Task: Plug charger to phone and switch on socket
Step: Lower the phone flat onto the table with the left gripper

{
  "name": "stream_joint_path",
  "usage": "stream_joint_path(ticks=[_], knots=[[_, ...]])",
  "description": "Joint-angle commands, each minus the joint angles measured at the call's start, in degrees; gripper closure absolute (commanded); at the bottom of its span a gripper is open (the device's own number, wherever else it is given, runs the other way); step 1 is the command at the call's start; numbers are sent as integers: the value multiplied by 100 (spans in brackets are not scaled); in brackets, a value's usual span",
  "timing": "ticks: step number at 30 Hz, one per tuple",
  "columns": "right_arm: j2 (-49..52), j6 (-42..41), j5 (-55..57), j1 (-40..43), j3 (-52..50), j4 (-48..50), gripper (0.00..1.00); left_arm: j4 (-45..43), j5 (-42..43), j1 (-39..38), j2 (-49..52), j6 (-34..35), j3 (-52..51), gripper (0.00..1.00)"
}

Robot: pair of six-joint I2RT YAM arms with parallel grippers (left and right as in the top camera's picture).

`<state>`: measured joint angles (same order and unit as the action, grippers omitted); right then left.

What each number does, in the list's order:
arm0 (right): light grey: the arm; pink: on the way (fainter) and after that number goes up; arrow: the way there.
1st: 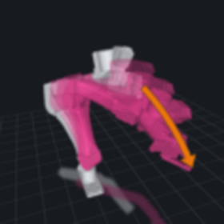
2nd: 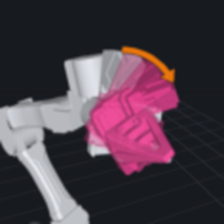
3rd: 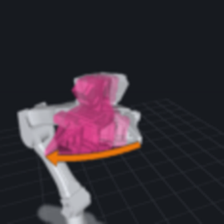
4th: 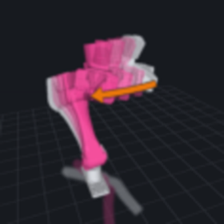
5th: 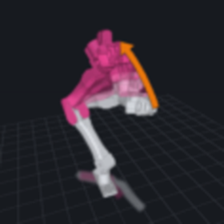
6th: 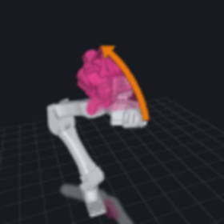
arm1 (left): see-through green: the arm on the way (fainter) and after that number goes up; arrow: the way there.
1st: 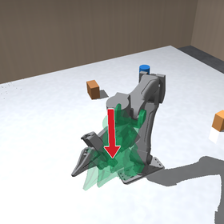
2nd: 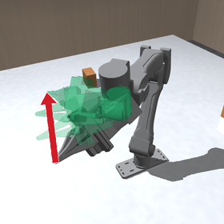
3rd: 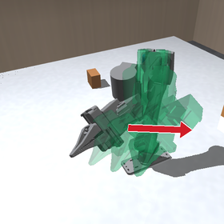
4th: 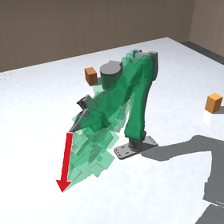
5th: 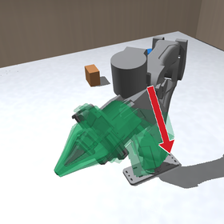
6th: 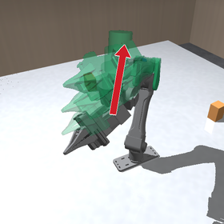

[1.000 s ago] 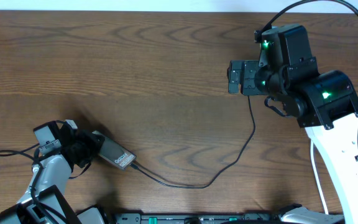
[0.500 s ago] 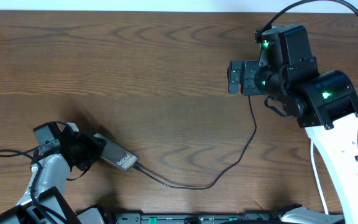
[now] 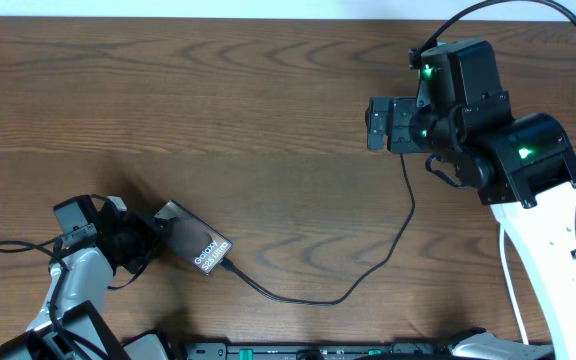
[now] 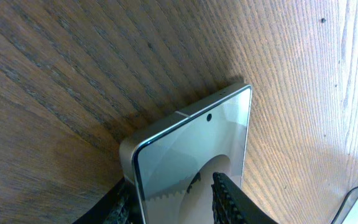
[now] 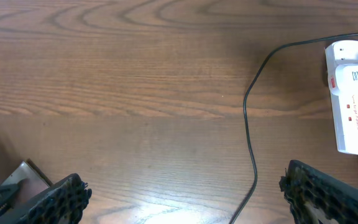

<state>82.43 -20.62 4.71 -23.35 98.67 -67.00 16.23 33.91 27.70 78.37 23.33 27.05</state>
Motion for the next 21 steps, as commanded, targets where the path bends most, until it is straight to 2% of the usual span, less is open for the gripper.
stream_joint_path(ticks=[1, 7, 11, 13, 18, 19, 21], knots=[[7, -81, 7, 39, 22, -7, 1, 81, -439, 20, 101, -11, -111, 64], [7, -79, 7, 39, 22, -7, 1, 63, -437, 20, 98, -11, -111, 62], [7, -79, 7, 39, 22, -7, 1, 52, -437, 20, 98, -11, -107, 36], [7, -79, 7, 39, 22, -7, 1, 37, -439, 20, 98, -9, -98, 27], [7, -79, 9, 39, 22, -4, 1, 44, -433, 20, 94, -11, -24, 21], [7, -79, 9, 39, 22, -4, 1, 42, -415, 20, 92, -11, -9, 16], [7, -76, 13, 39, 22, -4, 1, 39, -247, 20, 92, -11, 52, 14]])
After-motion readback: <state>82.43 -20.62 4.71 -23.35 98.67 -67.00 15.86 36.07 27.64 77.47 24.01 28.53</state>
